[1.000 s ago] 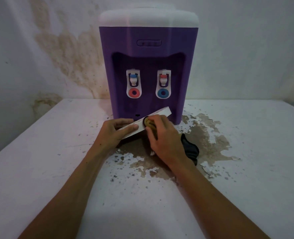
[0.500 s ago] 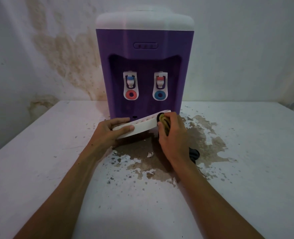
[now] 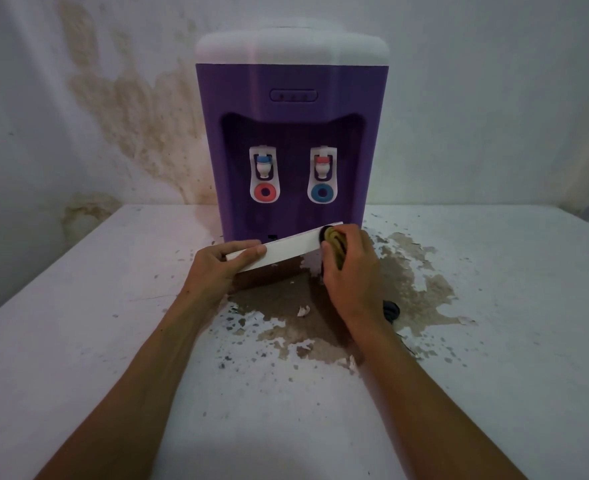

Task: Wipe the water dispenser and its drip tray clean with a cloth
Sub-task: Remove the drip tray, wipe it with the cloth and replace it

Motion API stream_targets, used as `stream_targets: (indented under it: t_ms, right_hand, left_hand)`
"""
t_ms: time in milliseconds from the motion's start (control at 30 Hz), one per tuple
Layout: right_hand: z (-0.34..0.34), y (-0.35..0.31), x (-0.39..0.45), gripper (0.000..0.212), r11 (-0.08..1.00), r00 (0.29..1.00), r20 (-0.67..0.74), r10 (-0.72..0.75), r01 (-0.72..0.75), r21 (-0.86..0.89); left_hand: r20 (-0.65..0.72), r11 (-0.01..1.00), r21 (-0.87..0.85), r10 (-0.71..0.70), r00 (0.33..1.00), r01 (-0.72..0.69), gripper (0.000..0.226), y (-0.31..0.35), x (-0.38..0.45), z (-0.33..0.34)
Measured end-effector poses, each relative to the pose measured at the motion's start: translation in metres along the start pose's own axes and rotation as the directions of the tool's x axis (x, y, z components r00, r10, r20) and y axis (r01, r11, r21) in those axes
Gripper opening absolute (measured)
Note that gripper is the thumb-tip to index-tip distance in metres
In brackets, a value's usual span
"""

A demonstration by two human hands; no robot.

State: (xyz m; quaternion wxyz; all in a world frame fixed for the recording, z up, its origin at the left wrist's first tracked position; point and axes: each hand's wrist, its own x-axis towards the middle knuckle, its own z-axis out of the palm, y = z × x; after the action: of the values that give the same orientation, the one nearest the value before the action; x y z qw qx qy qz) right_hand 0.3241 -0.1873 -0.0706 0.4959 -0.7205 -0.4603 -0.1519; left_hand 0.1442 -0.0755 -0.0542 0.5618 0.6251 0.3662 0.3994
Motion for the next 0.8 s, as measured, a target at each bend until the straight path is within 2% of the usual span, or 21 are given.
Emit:
stream_targets:
  t_ms: [200,367,433,567,633,700,800]
  right_hand:
    - [-0.006,0.01,0.004,0.025,0.998,0.997,-0.059,0.052,-0.054,-0.024]
    - [-0.004,0.012,0.005,0.029,0.994,0.991,-0.074,0.11,-0.11,-0.006]
    - [-0.002,0.007,-0.001,0.031,0.998,0.997,-0.053,0.061,-0.061,-0.013]
    - [0.002,-0.009,-0.01,0.035,0.988,0.988,0.035,-0.153,0.152,0.032]
    - [0.001,-0.008,-0.008,0.036,0.981,0.98,0.06,-0.189,0.186,0.049]
    - [0.0,-0.002,-0.003,0.036,0.99,0.99,0.048,-0.133,0.13,0.061]
    - [-0.005,0.013,0.005,0.034,0.999,0.999,-0.043,0.018,-0.016,0.048]
  left_hand:
    - [0.061,0.999,0.03,-0.013,0.998,0.011,0.035,0.002,0.0,-0.003]
    - [0.091,0.998,-0.046,-0.04,0.995,0.044,0.032,0.003,0.0,-0.007]
    - [0.093,0.998,-0.05,-0.041,0.995,0.045,0.031,0.002,0.0,-0.005]
    - [0.087,0.999,-0.032,-0.039,0.995,0.042,0.028,0.002,0.0,-0.006]
    - [0.094,0.998,-0.042,-0.045,0.995,0.049,0.028,0.002,-0.001,-0.01]
    - [0.107,0.998,-0.037,-0.053,0.993,0.057,0.033,0.001,-0.001,-0.011]
    - [0.129,0.998,-0.018,-0.061,0.99,0.064,0.036,0.002,-0.002,-0.011]
